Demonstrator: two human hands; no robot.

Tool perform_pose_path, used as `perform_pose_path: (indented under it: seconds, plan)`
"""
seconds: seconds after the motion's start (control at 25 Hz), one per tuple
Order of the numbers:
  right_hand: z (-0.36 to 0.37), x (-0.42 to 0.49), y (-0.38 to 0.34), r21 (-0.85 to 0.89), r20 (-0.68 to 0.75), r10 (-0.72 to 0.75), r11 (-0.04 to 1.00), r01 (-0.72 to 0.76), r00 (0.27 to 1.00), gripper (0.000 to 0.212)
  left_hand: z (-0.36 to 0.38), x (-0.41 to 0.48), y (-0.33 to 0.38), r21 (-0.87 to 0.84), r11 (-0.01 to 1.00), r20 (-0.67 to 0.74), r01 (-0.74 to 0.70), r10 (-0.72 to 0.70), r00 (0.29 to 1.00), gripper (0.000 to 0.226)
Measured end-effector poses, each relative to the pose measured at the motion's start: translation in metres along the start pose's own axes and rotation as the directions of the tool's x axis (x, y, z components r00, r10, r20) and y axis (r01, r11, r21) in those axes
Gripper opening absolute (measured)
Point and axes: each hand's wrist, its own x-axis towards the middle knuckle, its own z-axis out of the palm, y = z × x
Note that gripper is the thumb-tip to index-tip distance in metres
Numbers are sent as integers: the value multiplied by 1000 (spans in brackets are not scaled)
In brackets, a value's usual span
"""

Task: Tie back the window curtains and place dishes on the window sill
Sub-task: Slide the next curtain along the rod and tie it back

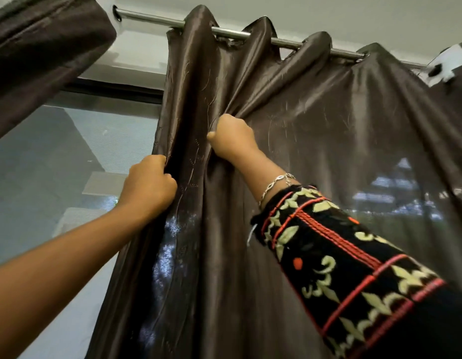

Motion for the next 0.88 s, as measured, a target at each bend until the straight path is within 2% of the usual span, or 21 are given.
perform_pose_path:
  seconds: [0.12, 0.2, 0.24, 0.32, 0.4, 0.52, 0.64, 0.72, 0.76, 0.88]
  plan:
    - [-4, -2, 21, 60, 14, 34, 998, -35, 999, 18, 3, -3, -1, 25, 999, -19, -29, 29, 999, 16]
    - [-10, -11, 46, 58, -49, 33, 998, -31, 998, 32, 4, -3, -7, 55, 998, -25, -32, 33, 999, 14]
    - [-16, -18, 61, 35, -141, 24, 999, -19, 990, 38, 5, -4, -11, 72, 997, -29, -29, 31, 999, 12]
    - [-30, -34, 93, -47, -371, 18, 998, -38, 929, 38, 6, -4, -18, 105, 994, -35, -22, 25, 999, 13]
    - [-45, -46, 125, -113, -482, 60, 985, -129, 874, 32, 8, -4, -24, 113, 993, -38, -20, 25, 999, 11]
    - [-58, -57, 165, -264, -456, 213, 895, -359, 864, 46, 15, -3, -25, 120, 992, -34, -37, 42, 999, 12]
    - [-69, -61, 192, -253, -336, 441, 809, -530, 832, 67, 20, -4, -24, 130, 989, -39, -68, 74, 996, 13]
    - [-71, -61, 202, -216, -202, 516, 806, -551, 833, 56, 19, -6, -26, 146, 986, -51, -78, 86, 995, 14]
    - [-68, -61, 202, -201, -176, 506, 821, -534, 844, 46, 18, -6, -27, 145, 987, -57, -74, 83, 995, 14]
    - [-50, -62, 184, -187, -210, 395, 882, -433, 894, 29, 16, -7, -33, 129, 989, -54, -75, 82, 995, 14]
